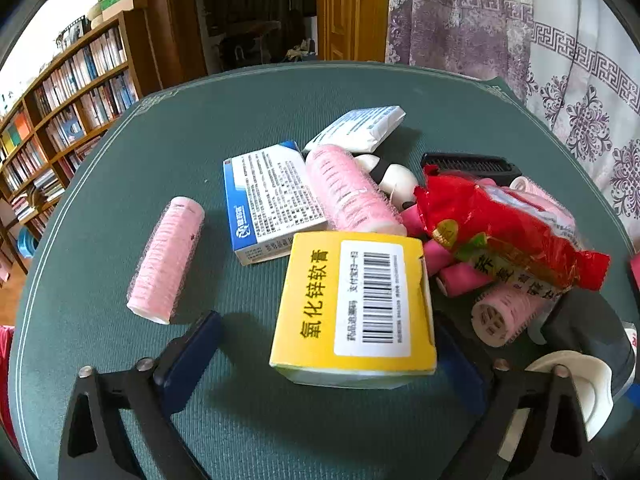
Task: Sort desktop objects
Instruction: 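Grasp the yellow ointment box with the left tool while the right grasps the white tape roll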
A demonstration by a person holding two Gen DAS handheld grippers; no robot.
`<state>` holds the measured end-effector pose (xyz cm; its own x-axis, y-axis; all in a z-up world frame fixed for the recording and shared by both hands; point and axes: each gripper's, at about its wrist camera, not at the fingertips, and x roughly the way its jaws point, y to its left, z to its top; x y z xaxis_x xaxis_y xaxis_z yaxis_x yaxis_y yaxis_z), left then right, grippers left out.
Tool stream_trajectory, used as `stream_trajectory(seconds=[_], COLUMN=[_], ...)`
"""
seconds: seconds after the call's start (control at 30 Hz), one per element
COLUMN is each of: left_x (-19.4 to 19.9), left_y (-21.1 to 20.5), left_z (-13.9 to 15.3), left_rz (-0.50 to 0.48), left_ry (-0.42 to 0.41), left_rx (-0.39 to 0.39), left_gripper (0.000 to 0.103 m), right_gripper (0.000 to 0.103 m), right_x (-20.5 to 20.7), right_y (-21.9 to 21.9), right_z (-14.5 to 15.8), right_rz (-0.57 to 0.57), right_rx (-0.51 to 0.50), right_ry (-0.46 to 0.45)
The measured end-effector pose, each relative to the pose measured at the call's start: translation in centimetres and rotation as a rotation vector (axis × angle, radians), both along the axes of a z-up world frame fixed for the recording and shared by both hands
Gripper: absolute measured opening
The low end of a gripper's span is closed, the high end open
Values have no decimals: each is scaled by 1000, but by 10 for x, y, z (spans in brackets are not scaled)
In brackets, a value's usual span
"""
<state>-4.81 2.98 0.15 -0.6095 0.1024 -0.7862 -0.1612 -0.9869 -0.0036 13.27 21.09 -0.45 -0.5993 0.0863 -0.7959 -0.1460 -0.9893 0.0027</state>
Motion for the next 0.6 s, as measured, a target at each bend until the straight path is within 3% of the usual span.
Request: stream_trajectory(seconds=[0.03, 0.1, 0.3, 0.43, 0.6], left_x=[4, 9, 23, 32, 37], left_y=[-1, -2, -14, -9, -14], left_z=[3, 4, 9, 10, 15], left_rz=[-7, -26, -141, -185, -188], left_ry=[24, 37, 48, 67, 77], left_rx=[6, 17, 152, 158, 188], left_gripper=[64, 48, 46, 46, 46], right_gripper=[103, 103, 100, 89, 88], right_x=[0, 0, 5, 12, 6], right_y=[0, 0, 7, 27, 28], right_z=[0, 0, 3, 12, 27], right_rz=[0, 0, -4, -34, -28], right_rx=[0, -1, -52, -180, -139], right_ry=[1, 1, 33, 74, 107])
